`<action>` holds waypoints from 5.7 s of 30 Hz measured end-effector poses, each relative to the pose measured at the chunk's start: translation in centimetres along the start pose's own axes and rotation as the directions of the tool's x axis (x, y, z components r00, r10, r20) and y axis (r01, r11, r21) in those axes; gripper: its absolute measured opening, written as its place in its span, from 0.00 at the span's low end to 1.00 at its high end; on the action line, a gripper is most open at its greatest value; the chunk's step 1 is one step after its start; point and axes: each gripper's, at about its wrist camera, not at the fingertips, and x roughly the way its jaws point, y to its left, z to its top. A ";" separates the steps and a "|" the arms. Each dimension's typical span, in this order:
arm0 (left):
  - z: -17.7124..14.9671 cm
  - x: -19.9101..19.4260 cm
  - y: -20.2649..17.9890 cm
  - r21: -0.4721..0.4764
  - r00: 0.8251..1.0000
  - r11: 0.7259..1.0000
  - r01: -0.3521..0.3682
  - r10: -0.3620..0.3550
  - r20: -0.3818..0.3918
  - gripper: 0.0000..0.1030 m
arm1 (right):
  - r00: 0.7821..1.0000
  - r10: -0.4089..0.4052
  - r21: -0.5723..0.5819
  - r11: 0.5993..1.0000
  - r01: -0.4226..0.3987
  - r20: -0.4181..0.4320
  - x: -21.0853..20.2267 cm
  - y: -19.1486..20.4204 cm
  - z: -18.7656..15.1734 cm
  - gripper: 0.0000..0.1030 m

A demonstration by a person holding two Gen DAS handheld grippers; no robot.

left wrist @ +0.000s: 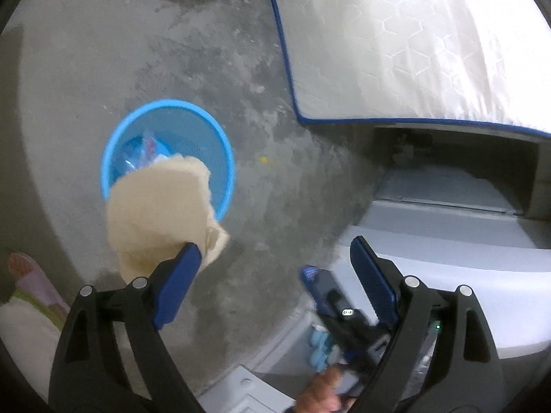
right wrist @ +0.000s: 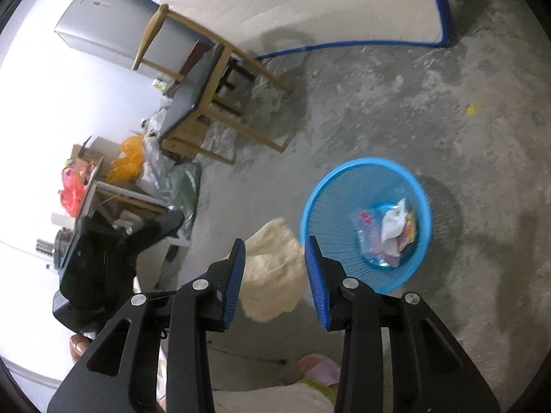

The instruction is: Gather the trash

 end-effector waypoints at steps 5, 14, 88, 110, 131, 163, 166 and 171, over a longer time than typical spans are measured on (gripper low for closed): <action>-0.2 0.0 -0.5 -0.005 0.998 0.999 0.044 -0.044 -0.043 0.82 | 0.998 0.012 -0.065 0.998 -0.016 -0.063 1.9 1.6 -0.6 0.34; -0.1 -0.5 -0.7 -0.031 0.993 0.996 0.085 -0.087 -0.074 0.83 | 0.986 -0.034 -0.172 0.985 0.006 -0.161 5.6 3.3 -1.8 0.34; -31.4 -42.6 10.1 0.043 0.450 0.736 -0.675 0.365 0.815 0.83 | 0.837 0.195 -0.399 0.808 -0.433 -0.512 10.4 30.1 -23.0 0.58; -34.8 -44.1 13.9 -0.009 0.397 0.726 -0.688 0.388 0.832 0.72 | 0.894 -0.070 -0.638 0.725 -0.259 -0.442 17.6 33.6 -27.4 0.12; -26.6 -45.8 17.9 -0.122 0.406 0.692 -0.711 0.545 0.734 0.65 | 0.906 -0.062 -0.600 0.768 -0.225 -0.419 16.8 32.2 -26.9 0.04; -25.7 -46.1 17.2 -0.030 0.415 0.702 -0.712 0.455 0.788 0.35 | 0.905 -0.061 -0.592 0.774 -0.224 -0.422 16.6 32.0 -27.0 0.04; -26.4 -44.8 16.1 0.065 0.499 0.716 -0.695 0.415 0.761 0.43 | 0.907 -0.063 -0.594 0.774 -0.219 -0.417 16.5 32.0 -27.0 0.04; -26.9 -41.6 16.4 0.119 0.612 0.713 -0.691 0.489 0.621 0.56 | 0.909 -0.060 -0.589 0.779 -0.217 -0.413 16.2 31.8 -27.2 0.04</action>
